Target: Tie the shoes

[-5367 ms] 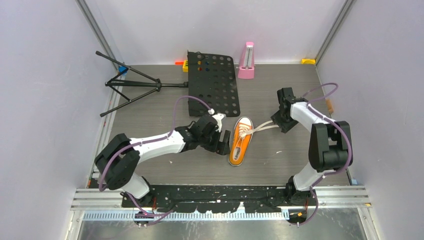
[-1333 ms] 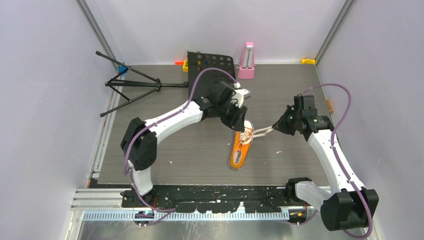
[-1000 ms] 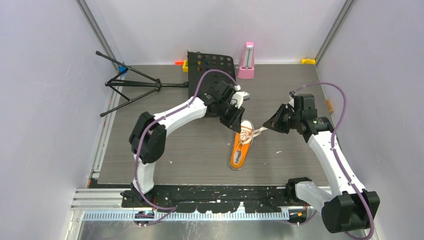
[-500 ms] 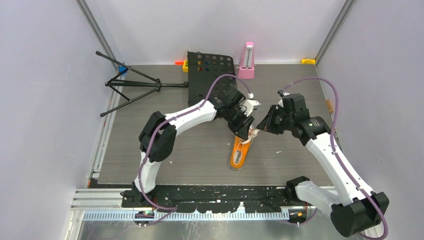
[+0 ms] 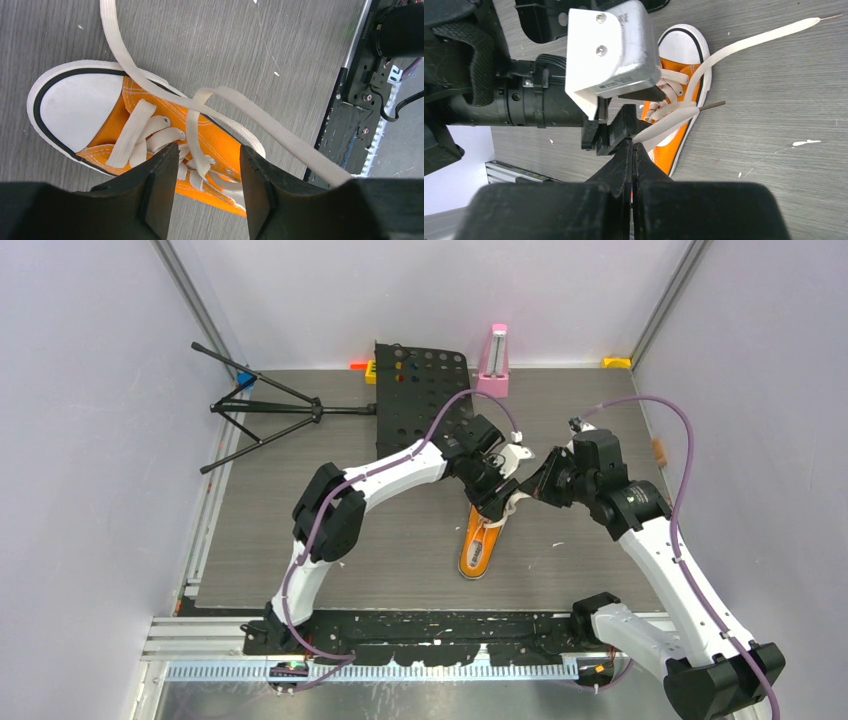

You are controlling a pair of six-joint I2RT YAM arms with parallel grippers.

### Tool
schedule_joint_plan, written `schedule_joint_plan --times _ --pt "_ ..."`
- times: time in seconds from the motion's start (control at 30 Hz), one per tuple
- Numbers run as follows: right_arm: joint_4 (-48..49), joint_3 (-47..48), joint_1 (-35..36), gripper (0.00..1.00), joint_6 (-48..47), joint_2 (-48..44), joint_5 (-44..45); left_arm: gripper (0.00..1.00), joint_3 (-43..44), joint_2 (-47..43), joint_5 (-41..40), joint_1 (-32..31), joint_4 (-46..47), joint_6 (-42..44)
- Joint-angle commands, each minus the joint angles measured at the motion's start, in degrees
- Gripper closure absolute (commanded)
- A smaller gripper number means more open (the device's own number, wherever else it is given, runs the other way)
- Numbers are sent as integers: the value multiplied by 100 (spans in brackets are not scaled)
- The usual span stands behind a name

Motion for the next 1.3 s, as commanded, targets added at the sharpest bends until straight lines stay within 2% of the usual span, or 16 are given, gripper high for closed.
schedule_joint_plan --times 0.0,0.1,0.3,0.37,0.4,0.47,0.57,0.63,0.87,1.1,1.2,1.27 --pt "436 143 -11 100 220 -139 -126 50 327 157 -136 -94 -251 235" --pt "596 108 -11 100 359 -274 -197 50 358 282 -254 -117 -344 250" --pt "550 -207 -67 100 810 -628 246 53 322 399 -929 -195 -428 264" --pt "629 -442 -81 100 975 -803 311 61 314 424 -1224 -239 -432 248" --pt "676 -555 -86 100 1028 -876 332 70 312 412 -1363 -258 -404 229" --pt "705 -727 -101 100 1101 -964 372 80 259 311 -1485 -261 -290 146" --pt "699 -895 -102 100 1071 -1013 332 92 55 -28 -1616 -257 -37 11" --pt "699 -977 -108 100 962 -1061 309 95 -125 -293 -1747 -242 110 -54" --pt "647 -1126 -108 100 390 -1059 262 100 -554 -889 -1998 -70 107 -429" --pt "1022 -904 -100 100 -708 -411 -1120 100 -1137 -1385 -1911 9 470 -967" --pt "1312 -784 43 100 -741 123 -1769 100 -1185 -1434 -1904 39 486 -1169" --pt "1326 -666 285 100 -806 367 -1651 100 -1263 -1451 -1803 72 584 -1320"
